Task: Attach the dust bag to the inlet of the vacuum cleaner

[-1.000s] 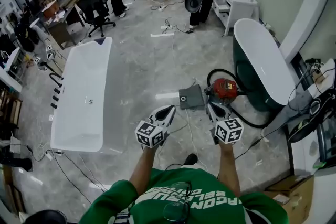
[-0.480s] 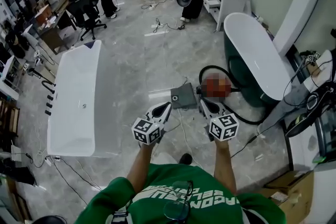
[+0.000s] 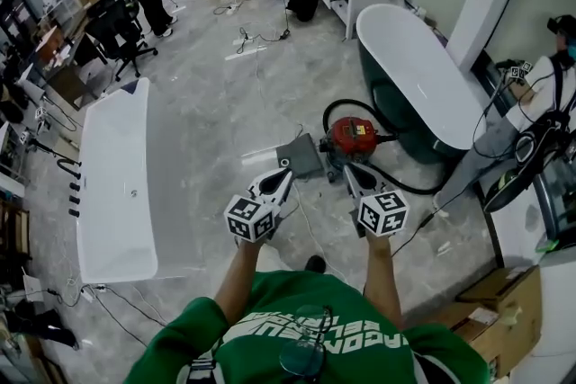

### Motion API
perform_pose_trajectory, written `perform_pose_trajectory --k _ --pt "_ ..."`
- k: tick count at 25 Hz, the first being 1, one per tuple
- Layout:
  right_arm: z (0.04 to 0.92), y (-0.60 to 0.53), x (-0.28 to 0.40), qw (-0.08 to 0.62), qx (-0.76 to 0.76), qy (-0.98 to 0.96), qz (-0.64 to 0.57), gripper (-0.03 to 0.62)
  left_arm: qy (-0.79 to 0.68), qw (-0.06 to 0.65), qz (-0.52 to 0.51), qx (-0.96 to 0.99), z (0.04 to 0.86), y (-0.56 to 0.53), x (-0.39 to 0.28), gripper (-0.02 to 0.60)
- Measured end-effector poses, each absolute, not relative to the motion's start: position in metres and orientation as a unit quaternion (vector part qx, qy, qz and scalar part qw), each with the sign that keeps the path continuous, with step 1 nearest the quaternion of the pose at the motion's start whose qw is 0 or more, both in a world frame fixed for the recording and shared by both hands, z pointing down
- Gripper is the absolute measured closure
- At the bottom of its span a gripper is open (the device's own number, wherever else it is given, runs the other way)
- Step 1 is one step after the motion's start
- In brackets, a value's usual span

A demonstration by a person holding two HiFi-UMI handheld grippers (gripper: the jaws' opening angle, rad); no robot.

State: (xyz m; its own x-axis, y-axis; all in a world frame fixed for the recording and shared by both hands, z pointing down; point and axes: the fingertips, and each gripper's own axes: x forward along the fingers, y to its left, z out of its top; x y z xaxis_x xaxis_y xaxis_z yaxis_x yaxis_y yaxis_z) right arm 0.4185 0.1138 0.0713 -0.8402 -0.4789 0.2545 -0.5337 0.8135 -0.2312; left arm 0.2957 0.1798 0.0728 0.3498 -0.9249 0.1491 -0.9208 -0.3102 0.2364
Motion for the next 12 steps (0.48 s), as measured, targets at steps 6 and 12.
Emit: perform_pose_trajectory --k 6,12 --pt "0.08 0.105 0.399 0.1 0.272 -0.944 0.158 0.585 -0.55 0.14 -0.006 0.824 0.076 0.169 0.281 0.577" --pt "0.087 0.094 0.347 0.111 0.274 -0.943 0.153 0.585 -0.523 0.142 -0.019 0.84 0.083 0.152 0.246 0.577"
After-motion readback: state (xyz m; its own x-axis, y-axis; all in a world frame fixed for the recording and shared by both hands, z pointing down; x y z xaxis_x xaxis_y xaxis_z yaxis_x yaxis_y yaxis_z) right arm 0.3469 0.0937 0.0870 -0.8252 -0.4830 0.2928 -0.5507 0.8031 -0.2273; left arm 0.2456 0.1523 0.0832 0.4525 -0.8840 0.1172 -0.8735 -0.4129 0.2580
